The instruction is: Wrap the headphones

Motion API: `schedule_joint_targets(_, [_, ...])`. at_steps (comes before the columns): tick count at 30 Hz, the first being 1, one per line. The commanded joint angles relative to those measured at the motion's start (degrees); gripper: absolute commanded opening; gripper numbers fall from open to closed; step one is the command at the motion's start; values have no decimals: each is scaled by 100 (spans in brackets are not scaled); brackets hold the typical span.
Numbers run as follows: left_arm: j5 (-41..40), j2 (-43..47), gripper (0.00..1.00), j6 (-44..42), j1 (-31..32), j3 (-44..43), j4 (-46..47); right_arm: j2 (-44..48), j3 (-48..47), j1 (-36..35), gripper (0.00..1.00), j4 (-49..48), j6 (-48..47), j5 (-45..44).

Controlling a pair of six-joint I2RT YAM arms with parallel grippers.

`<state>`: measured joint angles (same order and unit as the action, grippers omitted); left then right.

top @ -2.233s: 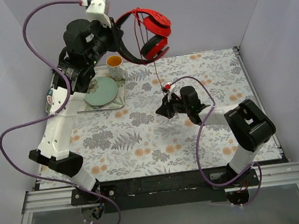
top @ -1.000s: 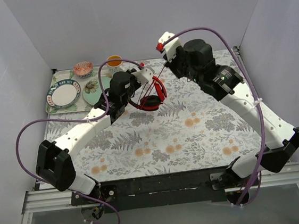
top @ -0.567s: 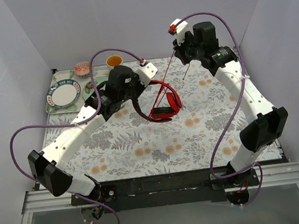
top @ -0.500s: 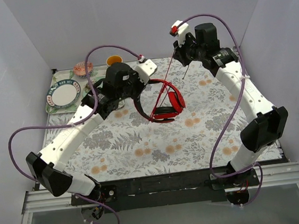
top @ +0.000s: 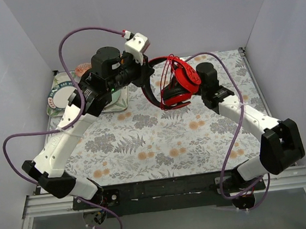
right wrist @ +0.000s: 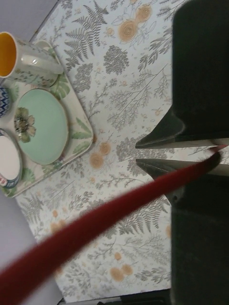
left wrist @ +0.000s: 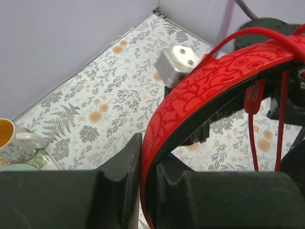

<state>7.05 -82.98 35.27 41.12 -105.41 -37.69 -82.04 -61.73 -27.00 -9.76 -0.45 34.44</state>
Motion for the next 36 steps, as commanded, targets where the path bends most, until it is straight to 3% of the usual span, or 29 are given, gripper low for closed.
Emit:
schedule_joint_targets(1, [-300,-78,0,419,18,-393,306,452,485,-94,24,-1861,949,-260])
schedule_joint_targets(11, [-555,-96,0,560,18,-621,403,628,1189,-94,44,-1898,1135,-921])
schedule_joint_targets(19, [-635,-95,0,543,18,-718,438,698,1542,-94,45,-1934,1161,-1193])
schedule_joint_targets(22, [-635,-96,0,560,10,-709,456,733,1594,-94,31,-2012,1170,-1211])
schedule_joint_targets(23, [-635,-96,0,578,10,-709,456,733,1594,-94,17,-2012,1161,-1202])
schedule_joint_targets(24, [-635,-96,0,587,10,-718,456,733,1577,-94,10,-1995,1161,-1220])
schedule_joint_targets(26, [-837,-104,0,657,1,-736,473,716,1533,-94,1,-1942,1161,-1229])
schedule_joint_targets(32, [-1021,-140,0,579,-96,-955,491,794,1901,-25,1,-2204,1423,-1395])
schedule_joint_targets(36, [-1337,18,0,158,-105,-684,526,1172,2464,651,1,-2628,1995,-1597])
